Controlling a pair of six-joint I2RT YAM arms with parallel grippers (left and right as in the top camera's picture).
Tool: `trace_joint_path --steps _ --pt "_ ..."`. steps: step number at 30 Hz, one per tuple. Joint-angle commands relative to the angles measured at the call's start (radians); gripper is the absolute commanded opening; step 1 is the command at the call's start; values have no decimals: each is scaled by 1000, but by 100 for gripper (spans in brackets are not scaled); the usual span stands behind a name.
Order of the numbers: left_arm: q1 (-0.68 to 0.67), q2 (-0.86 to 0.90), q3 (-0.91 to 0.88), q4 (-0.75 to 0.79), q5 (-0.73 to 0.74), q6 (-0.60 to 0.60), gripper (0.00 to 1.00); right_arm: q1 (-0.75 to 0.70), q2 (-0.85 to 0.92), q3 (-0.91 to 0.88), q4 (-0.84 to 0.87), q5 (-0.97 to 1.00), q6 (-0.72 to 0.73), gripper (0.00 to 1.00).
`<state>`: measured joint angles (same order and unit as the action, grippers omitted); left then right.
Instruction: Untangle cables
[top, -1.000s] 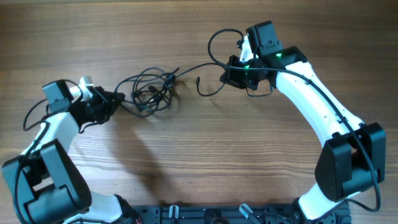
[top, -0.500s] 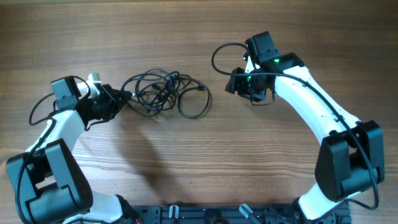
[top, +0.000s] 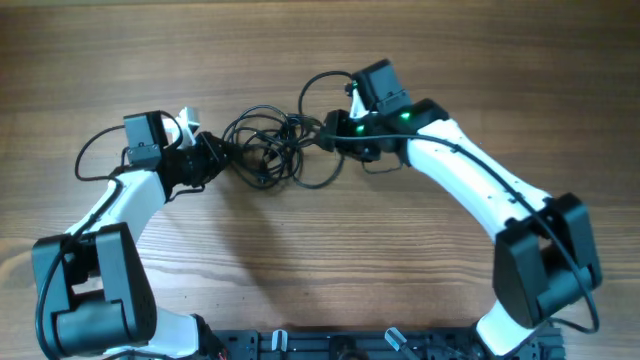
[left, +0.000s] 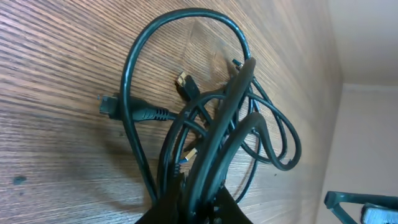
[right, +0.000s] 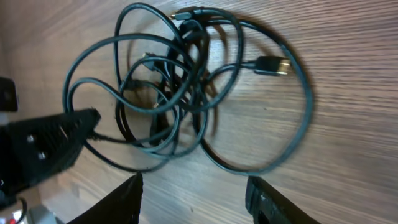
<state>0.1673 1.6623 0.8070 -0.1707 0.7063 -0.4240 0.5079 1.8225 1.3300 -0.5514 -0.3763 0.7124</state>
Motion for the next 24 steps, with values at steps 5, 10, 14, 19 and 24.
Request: trace_joint_path --steps 5,10,14,19,24 --pt "-4 -13 2 15 -31 -3 15 87 150 -3 90 40 75 52" --pt "-4 -13 2 18 -31 -3 15 101 204 -3 238 48 76 52" --pt "-4 -13 2 18 -31 -3 15 101 221 -3 288 132 154 52" --pt "-4 -13 2 19 -31 -3 15 101 272 -3 344 166 262 51" --pt "-4 -13 2 22 -31 -3 15 92 281 -3 415 156 217 4"
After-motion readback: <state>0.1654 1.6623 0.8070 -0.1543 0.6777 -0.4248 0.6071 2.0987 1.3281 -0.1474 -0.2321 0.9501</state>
